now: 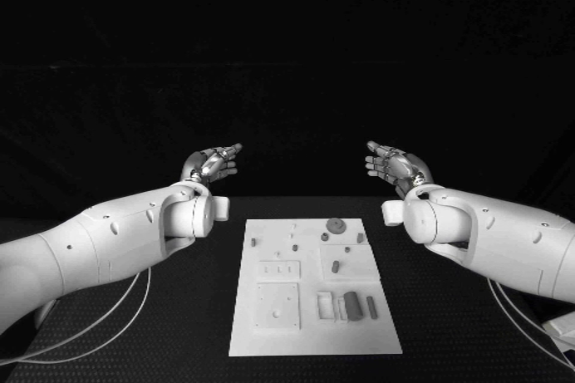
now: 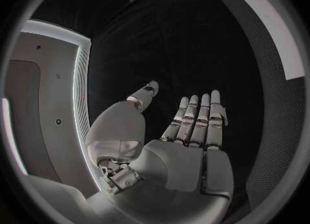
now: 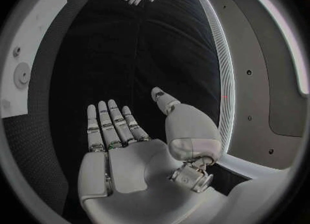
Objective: Assemble the parts on the task board
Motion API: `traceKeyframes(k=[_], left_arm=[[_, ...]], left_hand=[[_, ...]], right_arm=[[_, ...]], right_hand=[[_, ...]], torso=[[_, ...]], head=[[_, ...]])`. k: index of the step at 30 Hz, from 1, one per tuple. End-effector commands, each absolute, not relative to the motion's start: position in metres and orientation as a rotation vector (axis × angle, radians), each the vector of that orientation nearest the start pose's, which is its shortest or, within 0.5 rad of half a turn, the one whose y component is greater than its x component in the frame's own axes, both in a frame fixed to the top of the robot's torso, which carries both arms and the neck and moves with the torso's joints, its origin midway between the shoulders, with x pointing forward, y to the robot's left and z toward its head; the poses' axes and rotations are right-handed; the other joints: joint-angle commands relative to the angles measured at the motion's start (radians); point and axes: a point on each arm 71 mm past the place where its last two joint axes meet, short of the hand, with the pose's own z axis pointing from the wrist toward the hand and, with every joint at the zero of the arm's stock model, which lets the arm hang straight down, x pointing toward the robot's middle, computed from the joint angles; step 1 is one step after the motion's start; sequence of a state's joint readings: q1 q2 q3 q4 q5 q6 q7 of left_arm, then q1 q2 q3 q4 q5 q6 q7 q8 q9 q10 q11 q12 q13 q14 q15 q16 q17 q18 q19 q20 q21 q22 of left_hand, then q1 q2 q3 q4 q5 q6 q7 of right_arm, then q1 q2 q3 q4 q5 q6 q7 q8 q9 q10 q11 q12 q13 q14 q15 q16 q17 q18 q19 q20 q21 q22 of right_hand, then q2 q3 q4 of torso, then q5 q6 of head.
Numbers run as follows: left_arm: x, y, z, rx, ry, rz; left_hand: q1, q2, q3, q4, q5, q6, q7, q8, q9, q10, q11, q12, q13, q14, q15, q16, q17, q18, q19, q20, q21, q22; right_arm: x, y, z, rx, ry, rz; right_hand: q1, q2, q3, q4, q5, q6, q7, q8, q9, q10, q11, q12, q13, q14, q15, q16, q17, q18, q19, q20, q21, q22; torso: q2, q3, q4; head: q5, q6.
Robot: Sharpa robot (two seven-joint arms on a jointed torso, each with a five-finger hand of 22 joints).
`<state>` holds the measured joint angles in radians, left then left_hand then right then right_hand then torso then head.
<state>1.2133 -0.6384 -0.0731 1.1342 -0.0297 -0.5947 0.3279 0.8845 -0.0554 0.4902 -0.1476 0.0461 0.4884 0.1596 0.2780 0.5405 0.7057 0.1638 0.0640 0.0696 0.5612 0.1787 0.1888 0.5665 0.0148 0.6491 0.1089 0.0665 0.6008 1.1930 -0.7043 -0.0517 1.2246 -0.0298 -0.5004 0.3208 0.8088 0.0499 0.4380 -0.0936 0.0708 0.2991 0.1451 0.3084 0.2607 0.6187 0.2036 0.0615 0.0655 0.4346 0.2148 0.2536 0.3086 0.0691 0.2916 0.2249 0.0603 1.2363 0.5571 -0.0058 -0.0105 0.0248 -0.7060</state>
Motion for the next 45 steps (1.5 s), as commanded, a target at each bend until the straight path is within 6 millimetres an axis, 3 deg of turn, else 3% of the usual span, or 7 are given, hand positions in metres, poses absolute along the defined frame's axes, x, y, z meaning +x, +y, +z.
traceKeyframes(k=[1,12,13,18,25,31,45], left_arm=[[0.570,0.246,-0.205,-1.194,1.408,-1.070],[0.594,0.263,-0.189,-1.186,1.453,-1.011],[0.587,0.261,-0.192,-1.150,1.472,-1.037],[0.583,0.261,-0.191,-1.083,1.509,-0.999],[0.575,0.253,-0.189,-1.018,1.559,-1.071],[0.564,0.243,-0.187,-0.940,1.601,-1.091],[0.531,0.215,-0.179,-0.894,1.636,-1.259]], left_hand=[[0.007,0.000,0.004,0.000,0.003,0.006,0.021,0.003,0.002,0.005,0.000,0.005,0.001,0.005,-0.001,0.002,0.002,-0.015,0.003,0.000,0.003,0.002],[0.019,0.005,0.009,-0.001,0.004,0.048,0.039,0.022,0.005,0.088,0.012,0.043,0.017,0.077,0.002,0.044,0.016,-0.011,0.040,-0.016,0.019,0.007],[0.023,0.005,0.011,-0.003,0.003,0.059,0.042,0.027,0.006,0.114,0.016,0.056,0.023,0.112,0.002,0.063,0.024,-0.006,0.062,-0.022,0.030,0.012],[0.118,0.009,0.044,-0.074,0.009,0.174,0.037,0.078,0.019,0.244,0.004,0.117,0.053,0.305,-0.033,0.170,0.077,0.033,0.202,-0.059,0.101,0.044],[0.189,0.007,0.065,-0.134,0.009,0.281,-0.002,0.097,0.009,0.334,-0.030,0.141,0.077,0.362,-0.062,0.193,0.114,0.033,0.260,-0.085,0.130,0.066],[0.253,-0.001,0.079,-0.142,0.011,0.394,-0.012,0.117,0.006,0.466,-0.068,0.186,0.121,0.452,-0.100,0.241,0.175,0.037,0.339,-0.122,0.174,0.097],[0.218,-0.011,0.061,-0.129,0.007,0.389,-0.008,0.081,-0.010,0.451,-0.056,0.148,0.131,0.432,-0.093,0.210,0.201,0.023,0.323,-0.123,0.161,0.102]], right_arm=[[0.550,-0.241,-0.210,1.172,1.548,1.243],[0.568,-0.257,-0.200,1.147,1.648,1.219],[0.580,-0.272,-0.192,0.698,1.626,0.943],[0.586,-0.274,-0.189,0.492,1.595,0.836],[0.587,-0.274,-0.189,0.240,1.628,0.688],[0.584,-0.260,-0.189,0.040,1.645,0.605],[0.579,-0.234,-0.192,-0.200,1.666,0.504]], right_hand=[[0.037,0.004,0.019,-0.012,0.009,0.037,0.081,0.032,0.023,0.034,0.001,0.012,0.005,0.040,0.003,0.026,0.017,0.025,0.024,0.002,0.011,0.062],[0.139,-0.038,0.063,-0.126,0.010,0.166,0.102,0.111,0.070,0.175,0.020,0.064,0.019,0.204,0.033,0.109,0.052,0.064,0.139,-0.001,0.033,0.081],[0.152,-0.042,0.070,-0.138,0.010,0.185,0.102,0.118,0.074,0.199,0.018,0.074,0.023,0.223,0.027,0.119,0.058,0.070,0.157,-0.002,0.035,0.079],[0.212,-0.066,0.100,-0.191,0.009,0.302,0.090,0.154,0.098,0.364,-0.022,0.135,0.066,0.385,-0.048,0.205,0.130,0.130,0.328,-0.007,0.066,0.061],[0.287,-0.090,0.110,-0.199,0.009,0.426,0.057,0.173,0.122,0.490,-0.075,0.162,0.117,0.519,-0.118,0.272,0.229,0.186,0.493,-0.011,0.099,0.052],[0.363,-0.118,0.113,-0.199,0.009,0.493,0.038,0.158,0.129,0.541,-0.092,0.141,0.131,0.694,-0.200,0.366,0.319,0.193,0.690,-0.071,0.173,0.069],[0.355,-0.130,0.096,-0.197,0.009,0.563,0.019,0.119,0.134,0.619,-0.123,0.096,0.128,0.834,-0.243,0.488,0.425,0.193,0.862,-0.145,0.258,0.097]], torso=[[0.000,-0.0006,-0.0004],[0.000,-0.0006,-0.0004],[0.000,-0.0003,0.0016],[0.001,-0.0005,0.0026],[0.007,-0.0005,0.0081],[0.021,0.0019,0.0165],[0.089,0.0183,0.0512]], head=[[0.000,-0.001],[0.000,-0.001],[0.002,0.004],[0.004,0.004],[0.002,0.002],[-0.004,0.002],[-0.036,0.018]])
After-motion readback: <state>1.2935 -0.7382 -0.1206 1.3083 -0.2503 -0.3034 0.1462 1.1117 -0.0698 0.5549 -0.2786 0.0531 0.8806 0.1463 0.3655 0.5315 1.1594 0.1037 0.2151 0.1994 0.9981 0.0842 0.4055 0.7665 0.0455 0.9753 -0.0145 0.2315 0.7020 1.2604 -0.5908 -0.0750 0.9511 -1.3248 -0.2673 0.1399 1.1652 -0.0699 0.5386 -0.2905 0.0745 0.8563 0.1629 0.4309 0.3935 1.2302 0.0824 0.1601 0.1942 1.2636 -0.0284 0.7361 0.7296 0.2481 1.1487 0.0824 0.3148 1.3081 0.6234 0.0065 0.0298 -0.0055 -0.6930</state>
